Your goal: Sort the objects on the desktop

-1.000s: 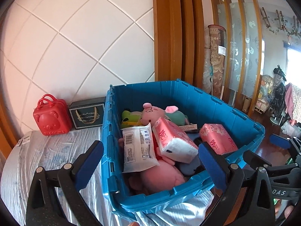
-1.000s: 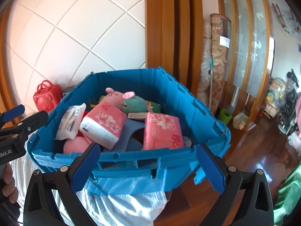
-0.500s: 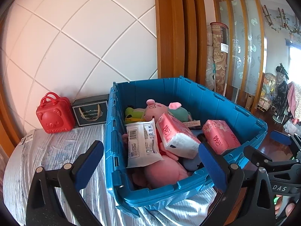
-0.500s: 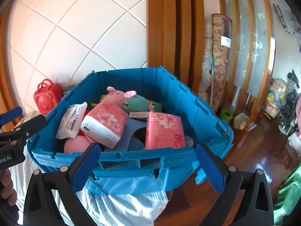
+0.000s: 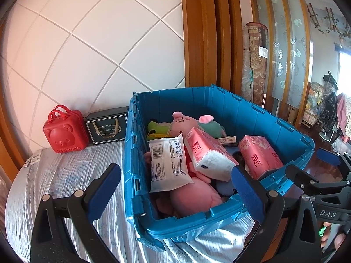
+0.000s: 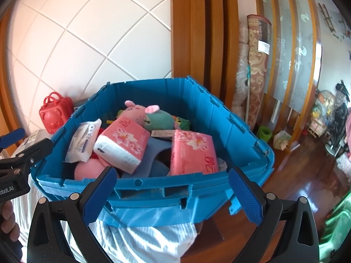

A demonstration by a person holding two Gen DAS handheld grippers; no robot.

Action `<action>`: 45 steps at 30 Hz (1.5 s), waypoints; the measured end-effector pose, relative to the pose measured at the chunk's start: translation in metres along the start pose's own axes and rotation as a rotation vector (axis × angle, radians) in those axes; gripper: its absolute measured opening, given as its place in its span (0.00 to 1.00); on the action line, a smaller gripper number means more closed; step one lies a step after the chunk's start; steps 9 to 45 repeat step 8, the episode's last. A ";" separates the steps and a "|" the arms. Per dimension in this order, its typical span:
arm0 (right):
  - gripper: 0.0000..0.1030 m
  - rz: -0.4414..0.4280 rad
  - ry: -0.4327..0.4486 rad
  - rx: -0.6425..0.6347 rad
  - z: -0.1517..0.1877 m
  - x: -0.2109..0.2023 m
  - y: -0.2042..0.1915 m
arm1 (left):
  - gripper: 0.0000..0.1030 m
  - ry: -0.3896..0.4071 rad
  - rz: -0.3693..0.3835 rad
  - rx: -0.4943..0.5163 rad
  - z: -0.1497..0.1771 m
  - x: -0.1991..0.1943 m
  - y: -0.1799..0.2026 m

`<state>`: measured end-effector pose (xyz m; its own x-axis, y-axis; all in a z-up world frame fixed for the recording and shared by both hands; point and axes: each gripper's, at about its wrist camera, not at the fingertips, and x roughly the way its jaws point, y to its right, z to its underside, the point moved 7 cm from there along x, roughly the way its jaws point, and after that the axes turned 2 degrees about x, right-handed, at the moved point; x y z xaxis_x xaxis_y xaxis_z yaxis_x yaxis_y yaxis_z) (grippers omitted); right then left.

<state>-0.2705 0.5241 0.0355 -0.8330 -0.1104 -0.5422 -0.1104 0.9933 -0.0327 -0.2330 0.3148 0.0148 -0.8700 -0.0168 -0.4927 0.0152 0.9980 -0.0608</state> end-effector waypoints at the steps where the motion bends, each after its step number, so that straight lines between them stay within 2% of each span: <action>1: 1.00 0.001 0.000 0.002 0.000 0.001 0.000 | 0.99 -0.001 0.002 -0.001 0.000 0.000 0.000; 45: 1.00 0.004 -0.005 0.014 0.000 0.004 0.002 | 0.99 0.007 0.008 0.013 -0.001 -0.001 0.004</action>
